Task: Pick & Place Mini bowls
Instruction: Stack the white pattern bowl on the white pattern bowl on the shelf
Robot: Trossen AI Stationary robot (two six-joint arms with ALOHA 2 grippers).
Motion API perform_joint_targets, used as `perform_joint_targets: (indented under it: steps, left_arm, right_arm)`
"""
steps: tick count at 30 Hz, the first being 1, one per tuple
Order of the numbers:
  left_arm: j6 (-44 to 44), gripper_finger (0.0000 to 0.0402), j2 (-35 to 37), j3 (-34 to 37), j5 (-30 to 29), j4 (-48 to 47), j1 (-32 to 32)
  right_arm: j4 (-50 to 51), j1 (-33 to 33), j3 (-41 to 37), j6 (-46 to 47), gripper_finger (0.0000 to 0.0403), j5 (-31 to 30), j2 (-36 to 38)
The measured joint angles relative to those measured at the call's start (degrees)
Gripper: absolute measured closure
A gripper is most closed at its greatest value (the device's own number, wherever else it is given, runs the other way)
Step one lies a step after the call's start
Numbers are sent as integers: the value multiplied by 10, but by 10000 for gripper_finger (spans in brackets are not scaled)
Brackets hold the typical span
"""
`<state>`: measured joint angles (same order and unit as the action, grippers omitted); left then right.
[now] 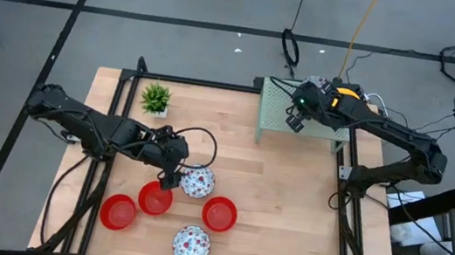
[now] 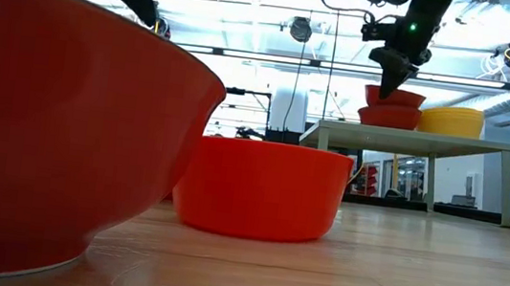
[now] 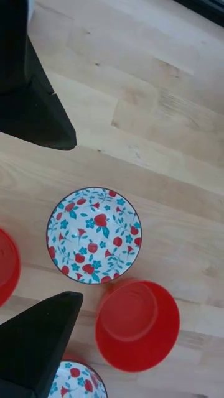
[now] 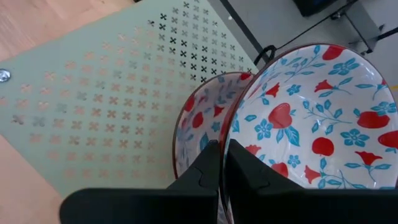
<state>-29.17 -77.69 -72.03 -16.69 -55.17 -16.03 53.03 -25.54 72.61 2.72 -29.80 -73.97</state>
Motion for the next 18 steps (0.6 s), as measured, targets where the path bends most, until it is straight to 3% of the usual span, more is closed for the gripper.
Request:
perform_joint_targets:
  steps: [8,18]
  left_arm:
    - [0,7,0,0,0,0,0]
    - [0,7,0,0,0,0,0]
  right_arm:
    - [-4,0,-13,-2,399,42,0]
    - [-5,0,-14,-4,399,30,0]
